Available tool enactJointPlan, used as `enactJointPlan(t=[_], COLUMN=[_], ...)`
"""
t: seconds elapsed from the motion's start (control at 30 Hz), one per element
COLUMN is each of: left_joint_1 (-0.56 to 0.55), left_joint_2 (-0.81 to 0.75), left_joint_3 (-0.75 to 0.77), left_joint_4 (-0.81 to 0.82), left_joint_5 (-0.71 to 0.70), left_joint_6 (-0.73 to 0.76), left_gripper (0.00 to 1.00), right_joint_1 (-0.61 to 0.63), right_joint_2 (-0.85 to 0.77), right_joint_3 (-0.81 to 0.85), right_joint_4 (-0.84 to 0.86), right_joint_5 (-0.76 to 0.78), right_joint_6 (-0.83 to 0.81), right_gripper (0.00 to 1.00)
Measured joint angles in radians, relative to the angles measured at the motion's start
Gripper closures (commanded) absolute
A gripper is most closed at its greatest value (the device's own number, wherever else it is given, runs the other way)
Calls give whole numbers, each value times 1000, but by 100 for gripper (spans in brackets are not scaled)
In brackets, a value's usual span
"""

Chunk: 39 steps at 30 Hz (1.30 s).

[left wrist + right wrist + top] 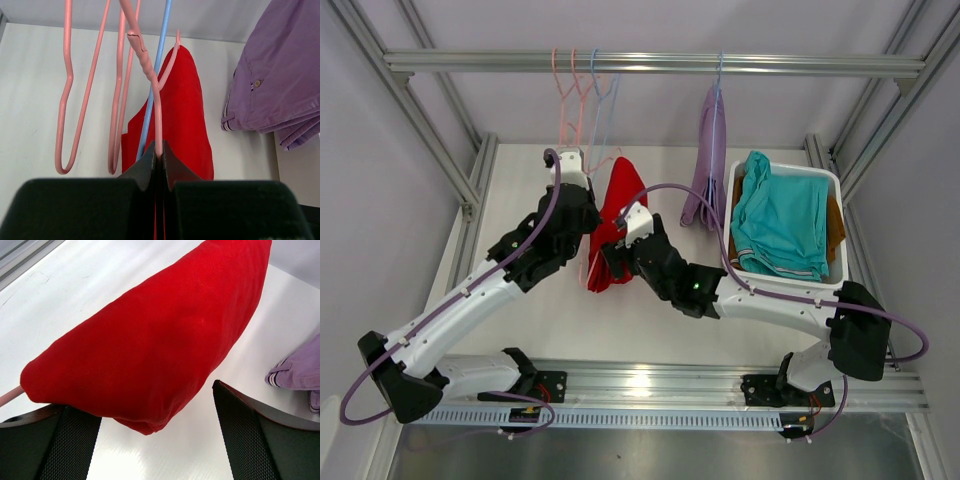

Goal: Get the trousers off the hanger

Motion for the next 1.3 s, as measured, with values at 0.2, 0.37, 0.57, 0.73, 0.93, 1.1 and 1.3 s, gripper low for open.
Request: enactJointPlan(t=[0.2, 0.37, 0.57, 0.73, 0.93, 1.1, 1.3], left_joint_1=[0, 2, 5, 5, 7, 12, 16], left_joint_2=[0, 0, -1, -1, -1, -1, -1], left_joint_3=[0, 0, 0, 0, 2, 5, 6], left_joint_4=[-1, -2, -8, -8, -8, -8, -9], left_joint_5=[7, 10, 9, 16, 18, 31, 47], left_joint_6=[0, 1, 3, 1, 0, 0, -1], left_gripper=[100, 99, 100, 99, 100, 100, 99], right_joint_1=[10, 31, 48, 40, 35, 34, 35], right_joint_2=[42, 171, 318, 322, 322, 315, 285], right_joint_3=[-6, -6, -9, -16, -16, -34, -81], right_joint_4=[93, 237, 409, 472, 502, 533, 571], right_joint_5=[69, 184, 328, 351, 351, 346, 341], right_joint_6=[-21, -96, -219, -253, -301, -327, -341], right_gripper=[10, 9, 10, 10, 11, 12, 12])
